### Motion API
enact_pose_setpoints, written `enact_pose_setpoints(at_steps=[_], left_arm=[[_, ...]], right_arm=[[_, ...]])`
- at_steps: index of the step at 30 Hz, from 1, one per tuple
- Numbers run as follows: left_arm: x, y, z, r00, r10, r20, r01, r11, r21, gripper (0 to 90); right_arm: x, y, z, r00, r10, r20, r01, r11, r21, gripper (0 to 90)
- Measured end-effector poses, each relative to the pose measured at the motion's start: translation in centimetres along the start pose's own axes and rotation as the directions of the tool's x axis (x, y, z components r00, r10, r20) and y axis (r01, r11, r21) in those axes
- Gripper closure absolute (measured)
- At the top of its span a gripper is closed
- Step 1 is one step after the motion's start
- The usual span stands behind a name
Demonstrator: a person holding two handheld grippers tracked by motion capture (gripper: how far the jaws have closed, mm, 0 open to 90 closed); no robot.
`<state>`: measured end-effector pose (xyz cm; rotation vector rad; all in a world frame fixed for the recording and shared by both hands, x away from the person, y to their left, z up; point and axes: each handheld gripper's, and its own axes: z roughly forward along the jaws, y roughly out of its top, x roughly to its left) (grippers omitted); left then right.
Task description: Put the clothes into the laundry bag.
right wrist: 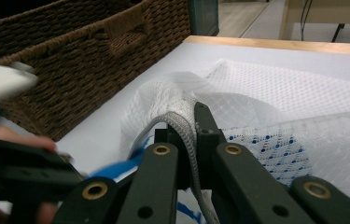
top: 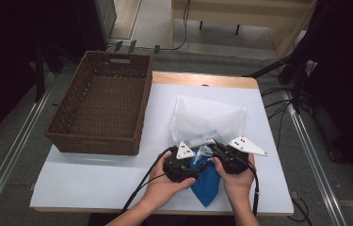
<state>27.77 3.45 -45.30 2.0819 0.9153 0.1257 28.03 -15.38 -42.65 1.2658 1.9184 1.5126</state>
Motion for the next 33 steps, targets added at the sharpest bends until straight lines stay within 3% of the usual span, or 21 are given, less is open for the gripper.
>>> enact_pose_setpoints(at_steps=[2,4,7,9,11,14,17,19,22,23,25,27,33], left_arm=[[0.2,0.0,0.3,0.9989,-0.037,0.031,0.036,0.9992,0.015,73.5],[0.0,0.4,0.1,0.9983,-0.030,0.050,0.030,0.9995,-0.003,78.6],[-0.2,1.3,0.0,0.9967,-0.019,0.079,0.021,0.9996,-0.020,80.0],[-0.2,1.9,0.1,0.9975,-0.008,0.069,0.010,0.9997,-0.023,80.0],[0.2,2.5,0.2,0.9976,-0.022,0.066,0.025,0.9982,-0.054,80.1],[1.0,3.2,-0.2,0.9942,-0.098,0.045,0.103,0.9841,-0.144,79.8],[1.2,3.3,-0.2,0.9930,-0.117,-0.011,0.113,0.9715,-0.209,79.0],[1.5,2.9,1.2,0.9926,-0.106,-0.060,0.094,0.9804,-0.173,76.9],[2.7,2.0,3.5,0.9906,-0.129,-0.045,0.127,0.9907,-0.050,66.4],[2.8,1.6,3.9,0.9919,-0.119,-0.044,0.118,0.9922,-0.041,63.8],[2.7,1.3,3.4,0.9938,-0.111,-0.014,0.109,0.9919,-0.065,59.7],[2.4,1.4,2.4,0.9959,-0.091,0.006,0.091,0.9920,-0.087,49.6],[0.8,1.8,-0.8,0.9994,-0.027,0.021,0.030,0.9871,-0.157,33.6]], right_arm=[[0.4,-0.2,0.2,0.9999,-0.013,-0.009,0.013,1.000,0.006,90.0],[0.7,-0.3,0.4,0.9997,-0.022,-0.012,0.022,1.000,0.016,90.0],[0.8,-0.3,0.5,0.9997,-0.015,-0.022,0.015,1.000,0.011,90.0],[0.9,-0.1,0.3,0.9994,-0.012,-0.032,0.012,1.000,-0.003,90.0],[1.2,0.3,-0.1,0.9991,-0.021,-0.036,0.020,1.000,-0.016,90.0],[1.3,0.9,-0.8,0.9991,-0.013,-0.039,0.010,0.998,-0.055,90.0],[1.2,1.1,-1.2,0.9994,-0.007,-0.035,0.005,0.998,-0.067,90.0],[1.1,1.1,-1.2,0.9994,-0.003,-0.036,0.001,0.998,-0.064,90.0],[0.8,0.7,-0.9,0.9996,-0.001,-0.029,-0.001,0.999,-0.045,90.0],[0.7,0.6,-0.8,0.9997,-0.001,-0.026,-0.001,0.999,-0.045,90.0],[0.4,0.5,-0.7,0.9998,0.008,-0.019,-0.009,0.999,-0.034,90.0],[-0.1,0.4,-0.7,0.9998,0.016,-0.012,-0.016,0.999,-0.038,90.0],[-0.7,0.4,-0.7,0.9994,0.034,-0.004,-0.034,0.999,-0.036,90.0]])
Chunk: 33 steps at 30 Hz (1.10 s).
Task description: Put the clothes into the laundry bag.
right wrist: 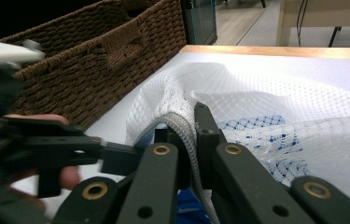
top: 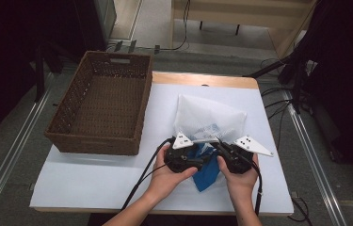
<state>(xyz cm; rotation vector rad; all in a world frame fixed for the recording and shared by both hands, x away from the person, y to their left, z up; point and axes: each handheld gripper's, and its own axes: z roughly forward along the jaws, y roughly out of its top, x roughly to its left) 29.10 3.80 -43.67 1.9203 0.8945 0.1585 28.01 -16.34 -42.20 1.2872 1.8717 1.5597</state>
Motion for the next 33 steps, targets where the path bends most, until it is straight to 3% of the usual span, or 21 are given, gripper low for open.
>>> enact_pose_setpoints(at_steps=[3,5,6,8,10,12,14,15,17,18,21,24,27,30,33], left_arm=[[-0.9,-0.5,0.2,0.9996,0.029,0.005,-0.029,0.9992,0.029,28.9],[-1.4,-1.3,1.3,0.9983,0.057,0.006,-0.057,0.9932,0.101,25.7],[-1.7,-2.1,2.3,0.9971,0.076,-0.008,-0.074,0.9848,0.157,22.8],[-2.0,-2.7,3.2,0.9930,0.108,-0.048,-0.097,0.9764,0.193,19.3],[-2.3,-3.0,3.5,0.9881,0.129,-0.084,-0.112,0.9765,0.185,19.7],[-2.5,-2.9,3.5,0.9776,0.154,-0.143,-0.125,0.9734,0.192,30.0],[-2.4,-2.9,3.5,0.9721,0.174,-0.157,-0.143,0.9715,0.189,49.7],[-2.3,-2.8,3.3,0.9717,0.169,-0.165,-0.137,0.9730,0.186,61.1],[-1.6,-2.5,2.9,0.9865,0.111,-0.120,-0.090,0.9821,0.166,78.4],[-1.5,-2.2,2.5,0.9905,0.083,-0.109,-0.068,0.9883,0.136,82.9],[-1.3,-1.4,1.9,0.9954,0.059,-0.075,-0.054,0.9959,0.073,85.3],[-1.7,-0.7,1.7,0.9966,0.060,-0.056,-0.059,0.9979,0.027,85.5],[-1.7,0.1,2.2,0.9948,0.064,-0.079,-0.063,0.9980,0.007,85.3],[-1.2,0.9,3.0,0.9890,0.034,-0.144,-0.041,0.9982,-0.044,85.0],[-0.8,0.9,3.9,0.9703,0.054,-0.236,-0.076,0.9935,-0.085,84.3]], right_arm=[[0.1,0.0,0.1,1.0000,-0.002,-0.002,0.002,1.000,0.001,90.0],[0.3,0.0,0.2,1.0000,0.000,-0.004,0.000,1.000,0.005,90.0],[0.3,0.0,0.2,1.0000,-0.004,-0.003,0.004,1.000,0.006,90.0],[0.5,-0.1,0.3,1.0000,-0.007,-0.006,0.007,1.000,0.008,90.0],[0.6,-0.2,0.3,0.9999,-0.014,-0.005,0.014,1.000,0.014,90.0],[0.7,-0.3,0.4,0.9998,-0.019,-0.003,0.019,1.000,0.016,90.0],[0.6,-0.4,0.5,0.9999,-0.013,-0.008,0.013,1.000,0.021,90.0],[0.6,-0.4,0.5,0.9999,-0.013,-0.008,0.013,1.000,0.023,90.0],[0.7,-0.4,0.6,0.9998,-0.016,-0.012,0.017,1.000,0.023,90.0],[0.7,-0.4,0.5,0.9998,-0.018,-0.013,0.018,1.000,0.021,90.0],[0.8,-0.2,0.4,0.9997,-0.018,-0.015,0.019,1.000,0.013,90.0],[0.9,0.0,0.2,0.9998,-0.009,-0.018,0.009,1.000,0.005,90.0],[1.1,0.2,0.1,0.9997,-0.007,-0.025,0.007,1.000,-0.005,90.0],[1.2,0.3,-0.1,0.9996,-0.008,-0.028,0.008,1.000,-0.015,90.0],[1.2,0.3,-0.2,0.9998,0.004,-0.021,-0.004,1.000,-0.018,90.0]])
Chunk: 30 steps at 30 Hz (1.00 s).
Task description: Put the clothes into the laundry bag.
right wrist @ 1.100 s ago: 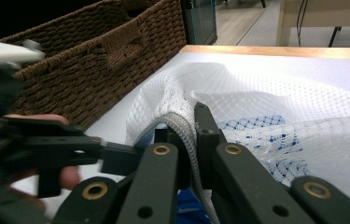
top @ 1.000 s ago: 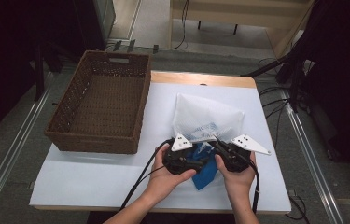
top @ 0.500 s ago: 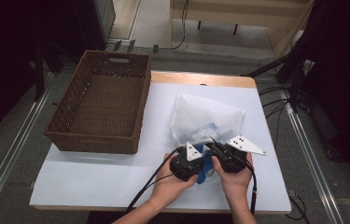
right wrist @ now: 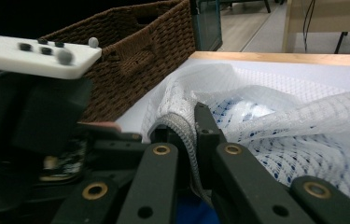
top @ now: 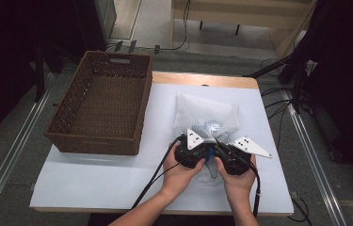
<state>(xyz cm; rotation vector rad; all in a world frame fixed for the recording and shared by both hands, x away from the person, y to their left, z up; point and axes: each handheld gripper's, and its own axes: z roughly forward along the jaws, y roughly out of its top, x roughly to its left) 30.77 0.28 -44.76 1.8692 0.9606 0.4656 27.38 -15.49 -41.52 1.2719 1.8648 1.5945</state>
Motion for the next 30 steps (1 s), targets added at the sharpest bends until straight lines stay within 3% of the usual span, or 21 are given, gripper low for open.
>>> enact_pose_setpoints(at_steps=[2,4,6,8,10,13,15,17,20,23,25,26,27,29,30], left_arm=[[0.3,-0.4,0.9,0.9973,0.016,-0.072,-0.017,0.9998,-0.008,83.4],[1.0,-1.0,2.0,0.9967,-0.014,-0.080,0.017,0.9992,0.038,81.1],[1.5,-1.6,3.1,0.9978,-0.057,-0.034,0.061,0.9921,0.110,76.4],[1.8,-1.5,2.8,0.9985,-0.053,0.010,0.051,0.9911,0.123,67.8],[1.9,-1.3,2.3,0.9943,-0.079,0.072,0.070,0.9896,0.125,55.6],[1.8,-1.1,1.1,0.9861,-0.071,0.150,0.056,0.9927,0.107,42.6],[1.7,-1.0,0.0,0.9696,-0.069,0.235,0.050,0.9950,0.086,34.0],[1.6,-1.1,-0.5,0.9696,-0.058,0.238,0.039,0.9958,0.083,30.5],[1.4,-1.4,-0.2,0.9785,-0.038,0.203,0.012,0.9913,0.131,28.3],[0.8,-2.2,1.2,0.9915,0.007,0.130,-0.041,0.9650,0.259,26.8],[0.2,-2.3,1.3,0.9946,0.055,0.088,-0.075,0.9645,0.253,26.4],[-0.1,-2.3,1.4,0.9960,0.073,0.051,-0.084,0.9641,0.252,29.7],[-0.3,-2.2,1.4,0.9953,0.096,0.011,-0.096,0.9633,0.251,38.9],[-0.2,-2.1,1.6,0.9949,0.101,-0.002,-0.097,0.9647,0.245,54.0],[0.0,-2.0,1.7,0.9969,0.079,0.002,-0.077,0.9678,0.240,63.2]], right_arm=[[-0.1,0.0,0.0,1.0000,0.000,0.003,0.000,1.000,0.000,90.0],[-0.1,-0.1,0.1,1.0000,-0.002,0.003,0.002,1.000,0.004,90.0],[-0.1,-0.2,0.2,0.9999,-0.011,0.006,0.011,1.000,0.013,90.0],[-0.3,-0.5,0.4,0.9998,-0.015,0.011,0.015,1.000,0.023,90.0],[-0.7,-0.7,0.5,0.9999,0.000,0.015,0.000,1.000,0.028,90.0],[-1.2,-0.7,0.4,0.9996,0.014,0.023,-0.015,1.000,0.026,90.0],[-1.4,-0.6,0.4,0.9995,0.018,0.027,-0.019,1.000,0.023,90.0],[-1.6,-0.6,0.2,0.9993,0.026,0.028,-0.026,0.999,0.019,90.0],[-1.7,-0.5,0.3,0.9990,0.036,0.026,-0.036,0.999,0.015,90.0],[-1.5,-0.5,0.3,0.9992,0.033,0.023,-0.034,0.999,0.018,90.0],[-1.4,-0.6,0.4,0.9993,0.029,0.022,-0.030,0.999,0.023,90.0],[-1.3,-0.6,0.4,0.9995,0.026,0.020,-0.027,0.999,0.025,90.0],[-1.3,-0.7,0.5,0.9995,0.026,0.020,-0.026,0.999,0.027,90.0],[-1.2,-0.8,0.6,0.9995,0.026,0.017,-0.026,0.999,0.029,90.0],[-1.2,-0.8,0.6,0.9995,0.027,0.015,-0.028,0.999,0.029,90.0]])
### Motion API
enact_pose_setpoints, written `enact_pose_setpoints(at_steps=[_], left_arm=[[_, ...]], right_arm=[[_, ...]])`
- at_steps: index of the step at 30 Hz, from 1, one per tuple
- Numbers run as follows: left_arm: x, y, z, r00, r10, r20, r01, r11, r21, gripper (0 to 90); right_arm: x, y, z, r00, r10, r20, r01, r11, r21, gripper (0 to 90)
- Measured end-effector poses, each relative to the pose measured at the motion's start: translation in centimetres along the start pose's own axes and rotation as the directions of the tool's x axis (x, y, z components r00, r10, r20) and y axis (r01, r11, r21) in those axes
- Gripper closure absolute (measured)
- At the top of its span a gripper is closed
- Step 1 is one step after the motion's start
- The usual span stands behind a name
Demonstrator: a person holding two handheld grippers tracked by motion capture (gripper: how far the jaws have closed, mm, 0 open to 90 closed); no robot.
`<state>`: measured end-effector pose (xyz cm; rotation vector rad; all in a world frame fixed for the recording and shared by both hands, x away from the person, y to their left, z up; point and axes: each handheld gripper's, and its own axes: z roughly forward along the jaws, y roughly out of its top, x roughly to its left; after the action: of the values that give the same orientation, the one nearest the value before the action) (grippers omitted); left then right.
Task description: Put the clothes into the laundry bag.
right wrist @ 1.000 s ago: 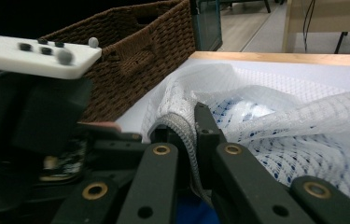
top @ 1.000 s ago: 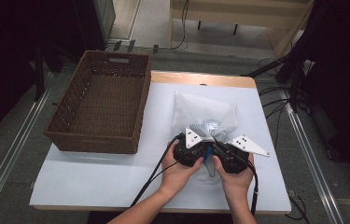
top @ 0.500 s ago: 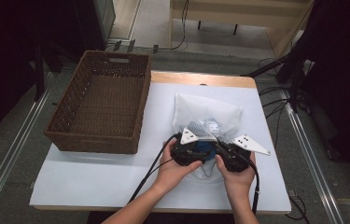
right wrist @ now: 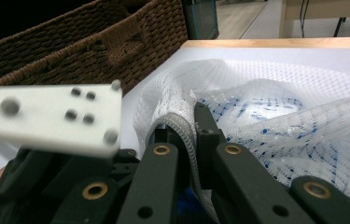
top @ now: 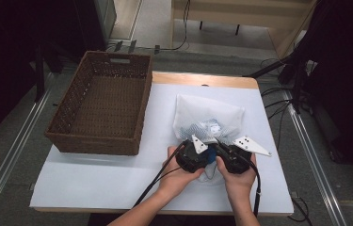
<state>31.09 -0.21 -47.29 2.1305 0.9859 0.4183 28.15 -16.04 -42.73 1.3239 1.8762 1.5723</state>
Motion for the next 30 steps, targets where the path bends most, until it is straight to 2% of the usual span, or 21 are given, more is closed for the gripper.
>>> enact_pose_setpoints(at_steps=[1,3,5,6,8,9,11,12,14,15,16,18,19,20,21,23,25,26,27,29,30], left_arm=[[0.2,0.1,0.1,0.9996,-0.024,0.017,0.024,0.9997,-0.003,71.5],[0.4,0.3,0.2,0.9975,-0.053,0.046,0.054,0.9985,-0.007,81.8],[0.5,0.7,0.0,0.9881,-0.100,0.117,0.106,0.9935,-0.042,85.7],[0.6,0.8,-0.1,0.9862,-0.112,0.122,0.119,0.9916,-0.051,86.2],[0.9,1.0,0.0,0.9788,-0.165,0.121,0.177,0.9796,-0.095,86.4],[1.3,1.2,0.0,0.9702,-0.209,0.123,0.223,0.9670,-0.122,86.5],[1.8,1.4,-0.1,0.9591,-0.254,0.125,0.275,0.9400,-0.202,86.5],[1.9,1.4,-0.4,0.9551,-0.269,0.125,0.293,0.9184,-0.266,86.5],[1.9,1.7,-0.8,0.9524,-0.289,0.098,0.305,0.8866,-0.348,86.4],[2.0,1.8,-0.6,0.9499,-0.303,0.078,0.310,0.8797,-0.361,86.3],[2.1,2.0,-0.1,0.9503,-0.307,0.054,0.306,0.8865,-0.347,86.0],[2.6,2.0,1.6,0.9556,-0.294,0.020,0.289,0.9219,-0.258,85.0],[2.8,1.9,2.4,0.9581,-0.285,0.027,0.285,0.9366,-0.205,83.5],[2.8,1.9,2.5,0.9600,-0.278,0.036,0.279,0.9419,-0.186,80.0],[2.7,1.9,2.4,0.9652,-0.259,0.040,0.261,0.9481,-0.181,77.2],[2.3,1.8,1.8,0.9794,-0.196,0.049,0.202,0.9639,-0.174,63.2],[1.9,1.5,1.1,0.9851,-0.154,0.076,0.165,0.9741,-0.155,50.5],[1.8,1.2,0.7,0.9889,-0.129,0.072,0.139,0.9788,-0.150,47.4],[1.7,0.9,0.2,0.9905,-0.118,0.070,0.128,0.9802,-0.151,44.7],[1.7,0.4,-0.7,0.9897,-0.114,0.087,0.127,0.9779,-0.166,43.2],[1.6,0.3,-0.9,0.9914,-0.106,0.076,0.117,0.9798,-0.162,42.7]], right_arm=[[0.1,0.0,0.1,1.0000,-0.004,-0.003,0.004,1.000,0.002,90.0],[0.3,-0.1,0.2,0.9999,-0.009,-0.006,0.009,1.000,0.000,90.0],[0.5,0.0,0.1,1.0000,-0.002,-0.008,0.002,1.000,-0.001,90.0],[0.6,0.0,0.1,0.9999,0.004,-0.009,-0.004,1.000,-0.005,90.0],[0.7,0.2,-0.1,0.9999,0.006,-0.011,-0.006,1.000,-0.012,90.0],[0.8,0.2,-0.1,0.9999,0.002,-0.011,-0.002,1.000,-0.013,90.0],[0.9,0.4,-0.3,0.9999,0.004,-0.010,-0.004,1.000,-0.024,90.0],[0.9,0.4,-0.4,0.9999,0.010,-0.007,-0.010,1.000,-0.025,90.0],[0.9,0.5,-0.7,0.9999,0.007,0.012,-0.006,0.999,-0.039,90.0],[0.9,0.6,-0.8,0.9999,0.007,0.014,-0.006,0.999,-0.046,90.0],[0.9,0.6,-0.8,0.9998,0.012,0.018,-0.011,0.999,-0.048,90.0],[0.8,0.5,-0.8,0.9997,0.006,0.026,-0.005,0.999,-0.042,90.0],[0.7,0.4,-0.6,0.9996,0.002,0.028,-0.001,0.999,-0.039,90.0],[0.7,0.2,-0.6,0.9994,0.003,0.035,-0.002,1.000,-0.030,90.0],[0.6,0.1,-0.5,0.9992,-0.002,0.039,0.003,1.000,-0.024,90.0],[0.3,0.0,-0.5,0.9992,0.006,0.039,-0.005,1.000,-0.024,90.0],[-0.2,0.0,-0.6,0.9990,0.018,0.041,-0.017,1.000,-0.026,90.0],[-0.4,0.1,-0.6,0.9988,0.025,0.043,-0.024,0.999,-0.027,90.0],[-0.5,0.1,-0.6,0.9986,0.029,0.043,-0.028,0.999,-0.029,90.0],[-0.7,0.1,-0.7,0.9984,0.038,0.042,-0.037,0.999,-0.027,90.0],[-0.7,0.1,-0.7,0.9984,0.040,0.040,-0.039,0.999,-0.026,90.0]])
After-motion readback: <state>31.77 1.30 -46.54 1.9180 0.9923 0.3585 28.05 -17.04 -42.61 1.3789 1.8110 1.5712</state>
